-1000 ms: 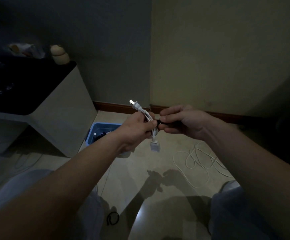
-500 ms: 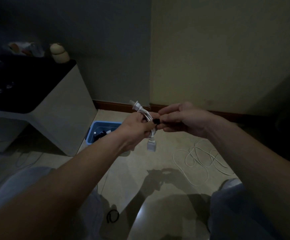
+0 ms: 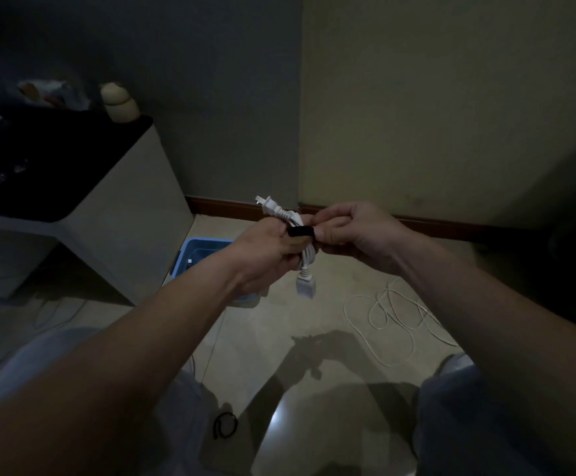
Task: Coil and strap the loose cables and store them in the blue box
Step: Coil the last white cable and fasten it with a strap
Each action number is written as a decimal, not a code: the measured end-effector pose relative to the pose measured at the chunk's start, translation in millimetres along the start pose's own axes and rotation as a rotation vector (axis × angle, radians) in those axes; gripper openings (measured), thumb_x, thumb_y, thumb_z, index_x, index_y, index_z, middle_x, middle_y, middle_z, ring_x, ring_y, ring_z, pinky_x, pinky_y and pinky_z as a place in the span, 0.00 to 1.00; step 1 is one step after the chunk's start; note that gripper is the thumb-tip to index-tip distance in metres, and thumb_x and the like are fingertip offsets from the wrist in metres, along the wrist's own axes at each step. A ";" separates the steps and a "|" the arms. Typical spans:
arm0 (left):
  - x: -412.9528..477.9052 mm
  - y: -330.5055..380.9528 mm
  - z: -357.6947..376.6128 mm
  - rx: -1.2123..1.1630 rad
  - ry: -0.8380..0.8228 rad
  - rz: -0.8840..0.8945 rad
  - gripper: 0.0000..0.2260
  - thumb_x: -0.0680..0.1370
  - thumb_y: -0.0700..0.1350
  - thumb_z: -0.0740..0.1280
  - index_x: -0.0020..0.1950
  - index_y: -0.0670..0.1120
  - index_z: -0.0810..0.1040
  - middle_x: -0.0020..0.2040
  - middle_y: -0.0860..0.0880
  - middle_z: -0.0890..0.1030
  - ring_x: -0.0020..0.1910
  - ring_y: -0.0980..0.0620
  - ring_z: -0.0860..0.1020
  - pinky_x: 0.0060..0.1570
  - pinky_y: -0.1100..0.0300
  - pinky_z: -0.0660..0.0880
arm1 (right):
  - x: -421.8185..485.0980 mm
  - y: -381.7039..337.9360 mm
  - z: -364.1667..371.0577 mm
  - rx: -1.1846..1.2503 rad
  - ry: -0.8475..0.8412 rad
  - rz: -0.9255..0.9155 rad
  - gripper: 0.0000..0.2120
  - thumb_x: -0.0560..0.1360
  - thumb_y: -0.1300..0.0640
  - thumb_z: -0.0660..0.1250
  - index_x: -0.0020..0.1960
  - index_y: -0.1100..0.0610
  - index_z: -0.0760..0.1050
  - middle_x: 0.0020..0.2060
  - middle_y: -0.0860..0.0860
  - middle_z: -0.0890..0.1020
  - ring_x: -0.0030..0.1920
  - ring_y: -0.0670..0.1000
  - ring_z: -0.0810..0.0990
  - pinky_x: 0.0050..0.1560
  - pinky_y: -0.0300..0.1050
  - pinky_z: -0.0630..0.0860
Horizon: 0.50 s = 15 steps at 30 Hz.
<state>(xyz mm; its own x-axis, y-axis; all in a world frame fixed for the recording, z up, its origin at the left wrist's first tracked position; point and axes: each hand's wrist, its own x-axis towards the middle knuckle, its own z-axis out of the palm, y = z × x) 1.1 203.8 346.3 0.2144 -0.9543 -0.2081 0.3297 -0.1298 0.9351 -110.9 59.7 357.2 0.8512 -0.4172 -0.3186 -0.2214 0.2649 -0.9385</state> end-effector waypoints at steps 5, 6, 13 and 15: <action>2.8 -6.4 -5.1 -0.030 -0.021 0.000 0.18 0.82 0.37 0.61 0.72 0.44 0.72 0.70 0.43 0.76 0.75 0.41 0.67 0.77 0.43 0.59 | -2.1 5.3 2.7 0.060 -0.029 0.014 0.13 0.65 0.70 0.74 0.45 0.60 0.76 0.41 0.56 0.85 0.38 0.50 0.82 0.39 0.41 0.82; 2.9 -6.9 -5.1 -0.063 -0.028 0.003 0.18 0.81 0.37 0.61 0.72 0.43 0.72 0.70 0.44 0.77 0.73 0.43 0.70 0.76 0.46 0.61 | -1.9 6.6 3.4 0.074 -0.024 0.009 0.12 0.67 0.72 0.73 0.45 0.60 0.76 0.48 0.61 0.84 0.39 0.50 0.82 0.39 0.41 0.82; 6.1 -13.0 -8.8 -0.140 -0.005 0.007 0.18 0.81 0.34 0.59 0.70 0.42 0.72 0.67 0.44 0.79 0.68 0.48 0.76 0.69 0.55 0.71 | 0.0 14.5 5.4 0.117 -0.023 0.016 0.13 0.61 0.68 0.75 0.43 0.60 0.76 0.63 0.66 0.78 0.41 0.49 0.84 0.38 0.41 0.82; 7.1 -16.0 -10.2 -0.150 -0.023 0.004 0.17 0.80 0.34 0.60 0.69 0.43 0.73 0.65 0.45 0.80 0.67 0.49 0.77 0.63 0.58 0.74 | -0.2 15.0 4.2 0.123 -0.044 0.034 0.14 0.59 0.66 0.75 0.43 0.61 0.76 0.58 0.64 0.80 0.41 0.50 0.84 0.39 0.42 0.82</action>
<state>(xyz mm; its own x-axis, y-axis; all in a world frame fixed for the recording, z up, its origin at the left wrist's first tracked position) 6.7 201.9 327.0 0.1950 -0.9610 -0.1962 0.4627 -0.0863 0.8823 -112.4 67.4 343.8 0.8650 -0.3681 -0.3409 -0.1927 0.3836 -0.9032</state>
